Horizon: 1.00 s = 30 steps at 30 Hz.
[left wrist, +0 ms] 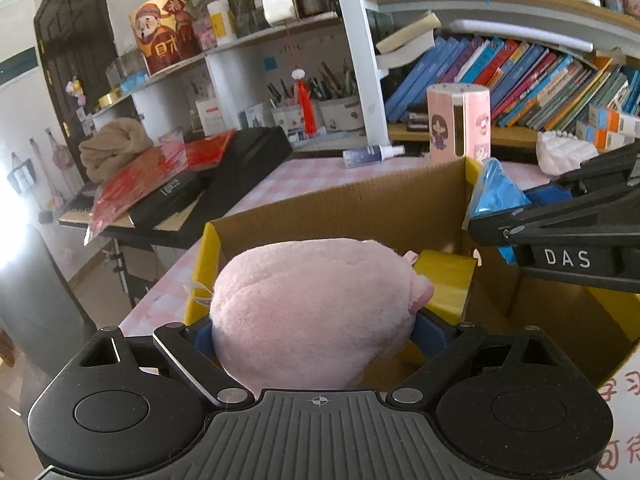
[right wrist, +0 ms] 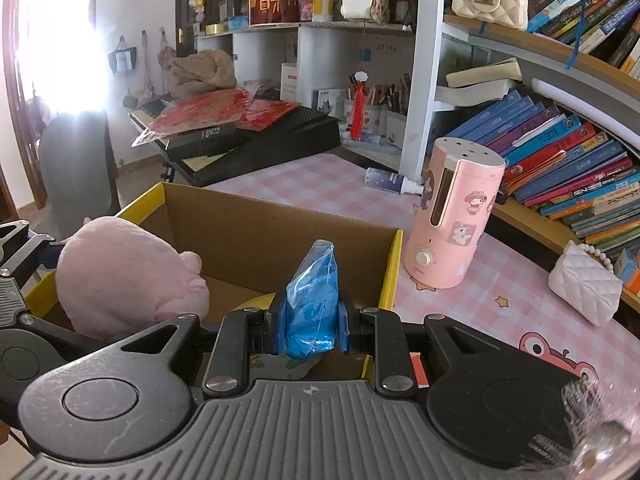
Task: Organize objects
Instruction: 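Lower the pig into the box and open the left tool while the right tool releases the bag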
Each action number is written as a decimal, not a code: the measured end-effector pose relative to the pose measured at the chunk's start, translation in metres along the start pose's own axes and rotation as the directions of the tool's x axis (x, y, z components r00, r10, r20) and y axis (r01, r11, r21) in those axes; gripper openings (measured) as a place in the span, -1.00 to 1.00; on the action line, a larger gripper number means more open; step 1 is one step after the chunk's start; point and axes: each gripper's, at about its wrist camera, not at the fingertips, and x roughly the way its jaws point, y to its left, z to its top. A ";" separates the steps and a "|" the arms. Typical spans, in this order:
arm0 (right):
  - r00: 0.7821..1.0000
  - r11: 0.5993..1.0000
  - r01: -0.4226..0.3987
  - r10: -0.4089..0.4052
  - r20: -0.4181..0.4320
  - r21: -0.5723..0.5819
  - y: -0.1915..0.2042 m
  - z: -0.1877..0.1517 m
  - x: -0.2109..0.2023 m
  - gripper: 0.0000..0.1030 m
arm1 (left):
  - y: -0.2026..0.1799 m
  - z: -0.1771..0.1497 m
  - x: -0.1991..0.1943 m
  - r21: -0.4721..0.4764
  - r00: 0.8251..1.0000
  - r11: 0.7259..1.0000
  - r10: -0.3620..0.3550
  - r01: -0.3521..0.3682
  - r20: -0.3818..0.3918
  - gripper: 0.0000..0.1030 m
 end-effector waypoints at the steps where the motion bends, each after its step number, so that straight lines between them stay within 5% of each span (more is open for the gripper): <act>1: 1.000 1.000 -0.003 0.003 -0.004 -0.001 -0.001 0.000 0.002 -0.56 | -0.001 0.001 0.001 0.007 1.000 1.000 0.006 -0.006 0.001 0.86; 12: 0.998 0.999 -0.039 0.038 -0.043 -0.023 -0.003 0.002 0.020 -0.56 | 0.000 -0.001 -0.003 0.019 1.000 1.000 -0.010 0.011 -0.013 0.90; 19: 0.997 0.998 -0.052 0.049 -0.056 -0.048 0.000 0.003 0.022 -0.56 | 0.014 0.000 -0.026 -0.069 0.995 0.996 -0.055 0.061 0.085 0.99; 30: 0.993 0.993 -0.072 0.063 -0.100 -0.092 0.007 0.001 0.028 -0.57 | 0.032 -0.009 -0.051 -0.178 0.991 0.984 -0.006 0.029 0.132 1.00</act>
